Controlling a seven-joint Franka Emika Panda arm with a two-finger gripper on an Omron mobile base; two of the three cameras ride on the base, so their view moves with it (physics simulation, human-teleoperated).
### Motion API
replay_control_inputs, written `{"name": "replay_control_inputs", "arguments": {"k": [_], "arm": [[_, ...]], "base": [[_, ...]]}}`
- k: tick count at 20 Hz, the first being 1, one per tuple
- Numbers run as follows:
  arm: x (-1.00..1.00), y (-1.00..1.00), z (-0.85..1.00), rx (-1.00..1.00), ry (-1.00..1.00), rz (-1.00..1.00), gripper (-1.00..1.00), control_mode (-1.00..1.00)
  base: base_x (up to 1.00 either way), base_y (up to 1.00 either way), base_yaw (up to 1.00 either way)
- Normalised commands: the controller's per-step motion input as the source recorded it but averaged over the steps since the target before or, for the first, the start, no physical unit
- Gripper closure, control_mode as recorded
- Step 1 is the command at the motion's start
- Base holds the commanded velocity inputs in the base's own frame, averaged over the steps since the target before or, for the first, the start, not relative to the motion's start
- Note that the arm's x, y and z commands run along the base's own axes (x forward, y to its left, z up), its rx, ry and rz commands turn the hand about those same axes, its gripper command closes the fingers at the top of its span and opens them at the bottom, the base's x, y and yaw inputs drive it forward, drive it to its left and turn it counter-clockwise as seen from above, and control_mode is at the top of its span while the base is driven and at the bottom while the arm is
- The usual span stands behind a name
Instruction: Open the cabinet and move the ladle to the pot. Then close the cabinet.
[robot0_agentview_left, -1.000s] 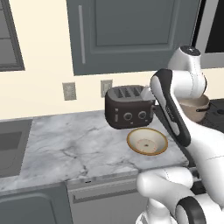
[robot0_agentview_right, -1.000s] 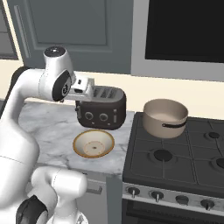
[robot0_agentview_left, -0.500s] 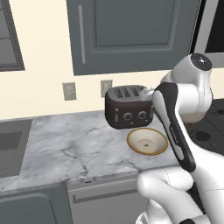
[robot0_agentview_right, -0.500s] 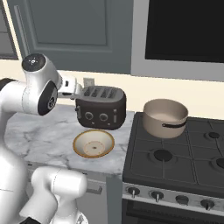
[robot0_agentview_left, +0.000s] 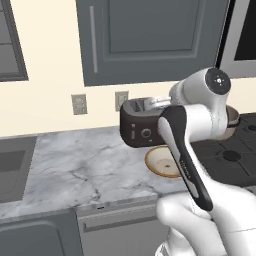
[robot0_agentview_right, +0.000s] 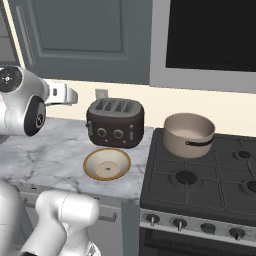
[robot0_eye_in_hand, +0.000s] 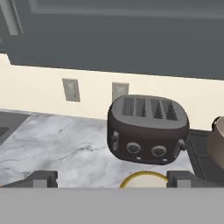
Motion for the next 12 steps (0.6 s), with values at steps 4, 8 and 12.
{"name": "replay_control_inputs", "arguments": {"k": [4, 8, 12], "arm": [[0.0, 0.5, 0.34, 0.0, -0.1, 0.0, -1.0, -1.0], [0.0, 0.46, 0.4, 0.0, -0.05, 0.0, -1.0, -1.0], [0.0, 0.42, 0.43, 0.0, 0.0, 0.0, -1.0, -1.0]], "base": [[0.0, 0.0, 0.0], [0.0, 0.0, 0.0], [0.0, 0.0, 0.0]]}}
